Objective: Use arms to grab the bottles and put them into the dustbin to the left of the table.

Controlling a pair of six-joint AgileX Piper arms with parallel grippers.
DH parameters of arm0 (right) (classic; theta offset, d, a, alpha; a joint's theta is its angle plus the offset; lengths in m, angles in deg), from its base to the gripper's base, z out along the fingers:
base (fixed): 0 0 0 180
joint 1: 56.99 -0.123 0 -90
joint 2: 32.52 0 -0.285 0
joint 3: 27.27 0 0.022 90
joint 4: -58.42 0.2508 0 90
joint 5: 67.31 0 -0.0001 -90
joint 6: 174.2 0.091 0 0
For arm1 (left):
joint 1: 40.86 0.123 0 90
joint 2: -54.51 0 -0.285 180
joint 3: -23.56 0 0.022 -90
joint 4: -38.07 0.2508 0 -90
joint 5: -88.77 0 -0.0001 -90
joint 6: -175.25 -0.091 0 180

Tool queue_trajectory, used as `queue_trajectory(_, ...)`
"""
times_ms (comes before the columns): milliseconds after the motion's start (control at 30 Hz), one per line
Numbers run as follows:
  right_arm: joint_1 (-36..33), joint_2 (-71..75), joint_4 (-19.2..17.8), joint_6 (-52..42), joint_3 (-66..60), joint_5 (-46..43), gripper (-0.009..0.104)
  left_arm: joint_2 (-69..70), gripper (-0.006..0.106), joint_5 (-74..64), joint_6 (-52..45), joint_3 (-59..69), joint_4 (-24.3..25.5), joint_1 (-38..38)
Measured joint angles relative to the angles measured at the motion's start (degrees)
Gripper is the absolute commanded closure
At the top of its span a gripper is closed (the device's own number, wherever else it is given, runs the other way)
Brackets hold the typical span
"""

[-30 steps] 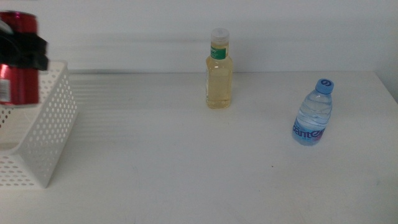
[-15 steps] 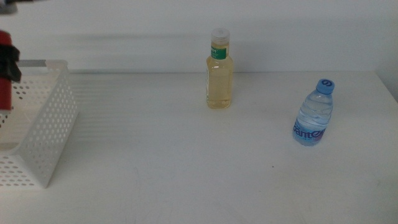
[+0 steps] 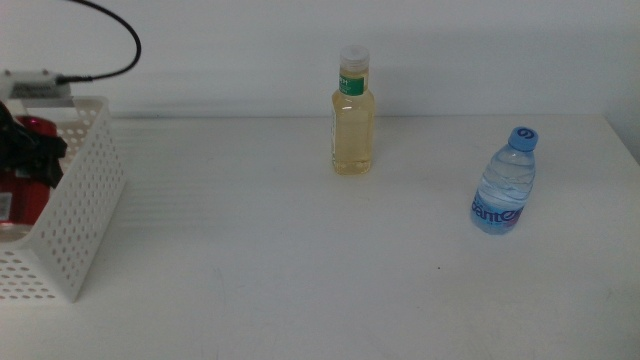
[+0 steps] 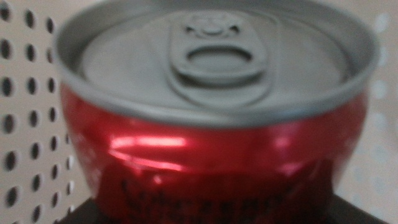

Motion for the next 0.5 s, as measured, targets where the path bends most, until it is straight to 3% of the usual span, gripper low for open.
queue_trajectory(267,0.0,0.0,0.0,0.0,0.0,0.0,0.032,-4.4,0.102,-0.2,0.0,0.0,0.0,0.0)
queue_trajectory(400,0.0,0.0,0.0,0.0,0.0,0.0,0.032,-5.2,0.088,-0.5,0.0,0.0,0.4,0.0)
queue_trajectory(500,0.0,0.0,0.0,0.0,0.0,0.0,0.032,-5.4,0.067,-0.4,0.0,0.0,0.9,0.0)
